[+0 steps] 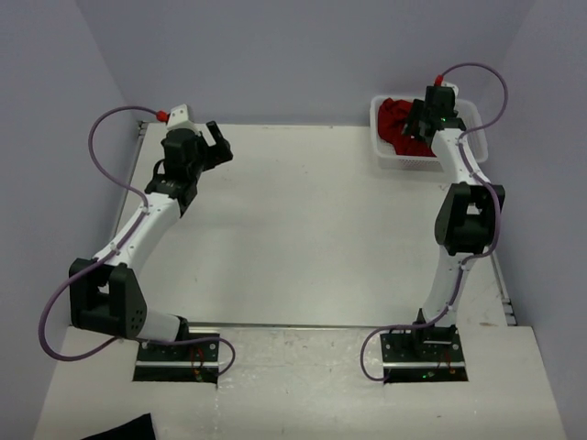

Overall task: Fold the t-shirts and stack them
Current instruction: Grab crumpled tshirt from bin with the right arm

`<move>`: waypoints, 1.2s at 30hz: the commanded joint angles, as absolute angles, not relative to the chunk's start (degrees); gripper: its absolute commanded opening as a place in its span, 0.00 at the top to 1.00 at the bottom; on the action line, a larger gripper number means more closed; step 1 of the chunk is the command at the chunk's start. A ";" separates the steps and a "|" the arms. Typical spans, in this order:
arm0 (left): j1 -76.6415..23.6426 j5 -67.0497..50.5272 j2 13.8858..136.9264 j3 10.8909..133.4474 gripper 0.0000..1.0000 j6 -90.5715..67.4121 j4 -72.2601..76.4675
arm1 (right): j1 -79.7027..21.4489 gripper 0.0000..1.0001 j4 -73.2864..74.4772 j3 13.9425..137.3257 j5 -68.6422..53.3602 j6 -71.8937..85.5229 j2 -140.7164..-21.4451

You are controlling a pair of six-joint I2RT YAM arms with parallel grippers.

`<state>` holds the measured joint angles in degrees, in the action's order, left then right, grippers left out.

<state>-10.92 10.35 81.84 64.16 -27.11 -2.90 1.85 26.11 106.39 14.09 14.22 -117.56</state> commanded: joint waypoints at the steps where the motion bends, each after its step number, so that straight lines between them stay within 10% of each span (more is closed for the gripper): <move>1: -10.81 7.91 78.84 64.60 0.00 -28.65 2.28 | 2.46 0.27 26.63 116.35 12.05 12.48 -121.45; 22: -10.81 2.81 77.61 63.98 0.00 -29.71 3.16 | 4.57 0.36 25.31 129.46 10.89 12.92 -137.72; 25: -10.81 2.37 77.96 64.33 0.00 -29.79 3.16 | 4.57 0.46 25.22 130.86 11.07 13.18 -139.13; 31: -10.81 1.58 78.31 63.81 0.00 -29.79 3.34 | 4.57 1.00 24.44 133.94 13.09 11.70 -140.54; 36: -10.81 1.14 78.22 62.40 0.01 -29.80 4.39 | 4.66 1.00 24.08 140.00 12.49 10.46 -139.14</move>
